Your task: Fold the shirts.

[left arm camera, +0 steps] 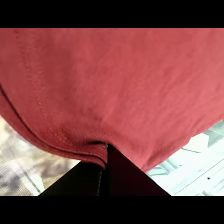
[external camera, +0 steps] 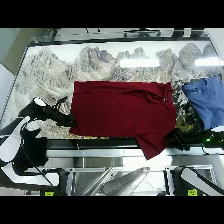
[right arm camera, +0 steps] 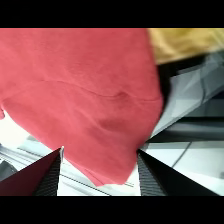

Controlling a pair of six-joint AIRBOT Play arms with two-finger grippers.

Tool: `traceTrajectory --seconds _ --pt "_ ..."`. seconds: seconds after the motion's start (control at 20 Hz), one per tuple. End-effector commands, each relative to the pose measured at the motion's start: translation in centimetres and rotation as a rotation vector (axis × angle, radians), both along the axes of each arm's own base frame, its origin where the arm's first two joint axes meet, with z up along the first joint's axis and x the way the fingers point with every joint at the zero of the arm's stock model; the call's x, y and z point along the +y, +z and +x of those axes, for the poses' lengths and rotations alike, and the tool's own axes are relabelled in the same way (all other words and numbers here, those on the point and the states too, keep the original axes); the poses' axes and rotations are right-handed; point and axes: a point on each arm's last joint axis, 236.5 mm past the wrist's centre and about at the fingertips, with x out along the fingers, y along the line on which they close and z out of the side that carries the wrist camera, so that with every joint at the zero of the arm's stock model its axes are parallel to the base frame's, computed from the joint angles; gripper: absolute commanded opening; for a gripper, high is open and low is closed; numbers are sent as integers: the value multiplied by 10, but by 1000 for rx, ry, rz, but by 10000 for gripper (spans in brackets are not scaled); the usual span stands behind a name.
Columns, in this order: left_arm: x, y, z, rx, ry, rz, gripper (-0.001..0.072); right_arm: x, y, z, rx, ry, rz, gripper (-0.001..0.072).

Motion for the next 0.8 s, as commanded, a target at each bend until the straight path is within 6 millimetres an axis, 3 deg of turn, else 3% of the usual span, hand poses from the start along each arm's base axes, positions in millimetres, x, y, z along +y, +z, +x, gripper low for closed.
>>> traceTrajectory --seconds 0.0,0.1,0.25,0.35,0.45,0.5,0.6,0.75 --pt "-5 5 1 -1 3 -26 15 10 5 18 -74 -36 35 518" --pt "-6 5 1 -1 5 -29 14 18 9 23 -94 -26 55 457" --pt "-5 4 3 -10 2 -28 14 31 7 23 -105 27 58 455" --pt "-6 5 2 -8 0 -29 14 42 6 21 -93 61 77 329" --pt "-6 6 -1 3 -6 -35 14 50 7 16 -98 107 91 46" --pt "-7 7 -3 10 -11 -40 14 51 11 16 -99 115 104 18" --pt "-3 14 -4 -4 -17 -49 14 44 28 23 -136 118 114 17" --pt "23 25 4 -41 64 -43 14 -4 52 52 -213 24 14 17"
